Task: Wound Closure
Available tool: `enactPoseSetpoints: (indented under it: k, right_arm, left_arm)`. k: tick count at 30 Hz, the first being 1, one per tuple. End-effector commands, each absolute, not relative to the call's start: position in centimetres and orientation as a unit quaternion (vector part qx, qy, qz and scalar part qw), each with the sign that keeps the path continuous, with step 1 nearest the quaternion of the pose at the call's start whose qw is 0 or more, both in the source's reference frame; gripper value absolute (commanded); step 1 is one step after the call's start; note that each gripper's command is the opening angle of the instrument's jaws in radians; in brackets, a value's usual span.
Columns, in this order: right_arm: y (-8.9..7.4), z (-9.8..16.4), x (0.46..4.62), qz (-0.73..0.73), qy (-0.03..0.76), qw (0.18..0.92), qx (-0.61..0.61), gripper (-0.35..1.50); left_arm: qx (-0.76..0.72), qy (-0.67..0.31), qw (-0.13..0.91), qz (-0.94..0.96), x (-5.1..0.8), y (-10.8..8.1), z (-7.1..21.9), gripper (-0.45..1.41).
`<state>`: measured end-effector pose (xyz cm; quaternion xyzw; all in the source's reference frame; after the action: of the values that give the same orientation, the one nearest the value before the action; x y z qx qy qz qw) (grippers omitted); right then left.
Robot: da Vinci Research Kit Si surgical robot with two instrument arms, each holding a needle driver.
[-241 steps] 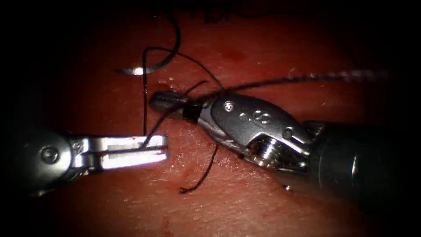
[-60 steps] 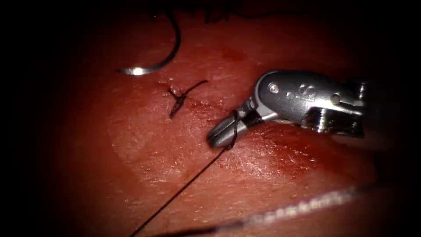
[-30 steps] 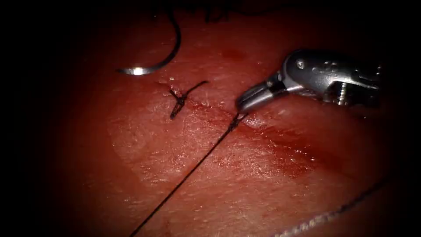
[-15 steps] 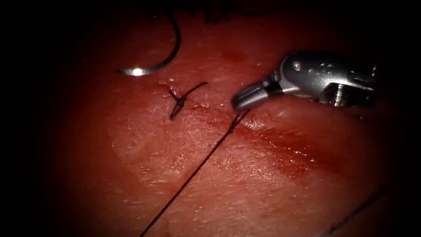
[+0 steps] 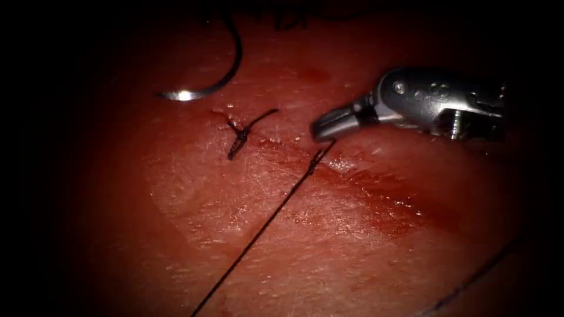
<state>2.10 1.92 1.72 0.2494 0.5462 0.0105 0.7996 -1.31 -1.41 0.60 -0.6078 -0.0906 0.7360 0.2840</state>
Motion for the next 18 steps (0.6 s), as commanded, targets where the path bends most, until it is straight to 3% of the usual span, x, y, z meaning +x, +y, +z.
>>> enactPoseSetpoints:
  k: [1,2,3,5,7,9,18]
  right_arm:
    - [1.9,1.8,2.16,0.012,0.551,0.796,0.25,-0.35]
    - [1.9,1.7,2.16,0.015,0.554,0.794,0.25,-0.35]
    - [1.9,1.7,2.15,0.021,0.556,0.795,0.242,-0.06]
    - [1.8,1.7,2.13,0.046,0.562,0.797,0.216,0.77]
    - [1.9,1.6,2.07,0.08,0.567,0.795,0.199,1.19]
    - [1.9,1.5,1.97,0.105,0.577,0.788,0.191,1.26]
    - [1.9,1.0,1.23,0.199,0.597,0.764,0.143,1.23]
  left_arm:
    - [-0.606,-0.09,0.284,0.738,-1.35,-1.5,0.7,-0.45]
    - [-0.606,-0.088,0.282,0.738,-1.38,-1.4,0.6,-0.45]
    - [-0.606,-0.085,0.28,0.74,-1.4,-1.3,0.6,-0.45]
    - [-0.608,-0.079,0.271,0.742,-1.46,-1.2,0.5,-0.45]
    - [-0.609,-0.072,0.263,0.745,-1.51,-1.0,0.5,-0.45]
    - [-0.609,-0.066,0.255,0.748,-1.55,-0.8,0.4,-0.45]
    - [-0.614,-0.043,0.222,0.756,-1.63,-0.2,0.3,-0.45]
